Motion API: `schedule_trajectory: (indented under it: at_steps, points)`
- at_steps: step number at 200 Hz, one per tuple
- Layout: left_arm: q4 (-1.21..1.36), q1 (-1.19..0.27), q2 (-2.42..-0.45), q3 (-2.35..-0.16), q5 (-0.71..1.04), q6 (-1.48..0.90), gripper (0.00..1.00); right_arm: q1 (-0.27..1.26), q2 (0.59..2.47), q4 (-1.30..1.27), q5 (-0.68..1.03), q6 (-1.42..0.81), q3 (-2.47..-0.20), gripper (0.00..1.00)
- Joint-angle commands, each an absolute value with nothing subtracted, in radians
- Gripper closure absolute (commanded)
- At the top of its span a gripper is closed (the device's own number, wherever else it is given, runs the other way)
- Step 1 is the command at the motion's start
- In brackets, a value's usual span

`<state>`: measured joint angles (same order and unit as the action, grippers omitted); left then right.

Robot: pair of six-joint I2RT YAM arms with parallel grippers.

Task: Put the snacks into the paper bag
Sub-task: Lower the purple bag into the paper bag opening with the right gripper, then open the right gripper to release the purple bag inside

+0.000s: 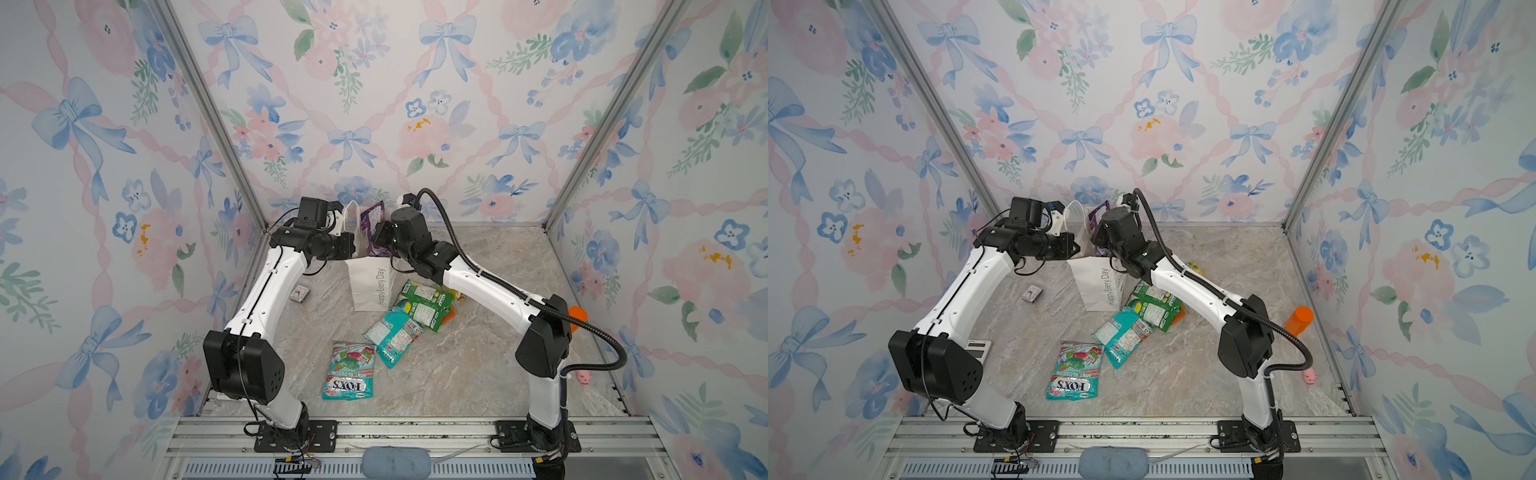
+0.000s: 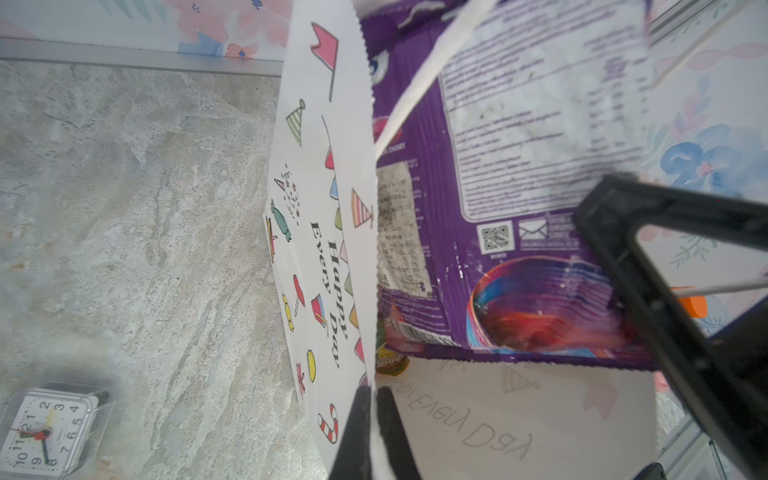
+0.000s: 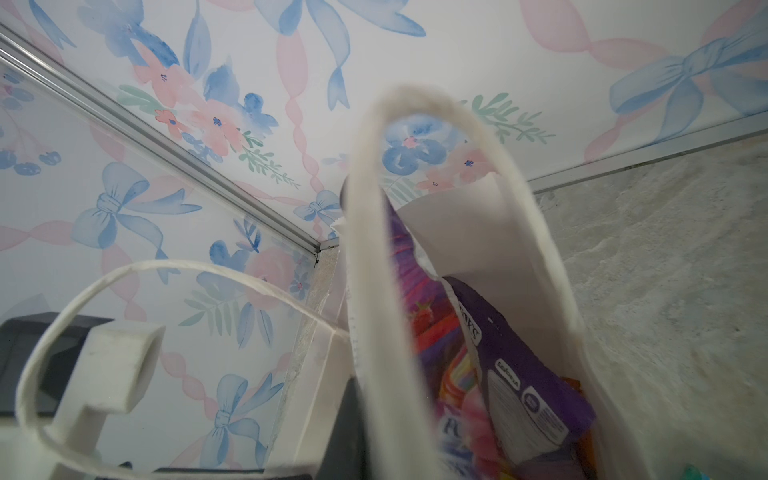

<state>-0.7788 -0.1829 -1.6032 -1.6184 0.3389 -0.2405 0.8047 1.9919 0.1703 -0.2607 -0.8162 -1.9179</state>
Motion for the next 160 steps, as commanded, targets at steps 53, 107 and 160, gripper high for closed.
schedule_trajectory:
  at_steps: [53, 107, 160]
  points:
    - [-0.765, -0.182, -1.599, -1.609, 0.370, -0.247, 1.00, 0.763, 1.921, 0.098, -0.205, -0.806, -1.900, 0.26]
    - [-0.765, -0.182, -1.603, -1.606, 0.367, -0.246, 1.00, 0.756, 1.904, 0.082, -0.011, -0.791, -1.926, 0.15]
    - [-0.765, -0.182, -1.610, -1.607, 0.367, -0.246, 1.00, 0.743, 1.782, -0.089, 0.105, -0.813, -1.769, 0.13]
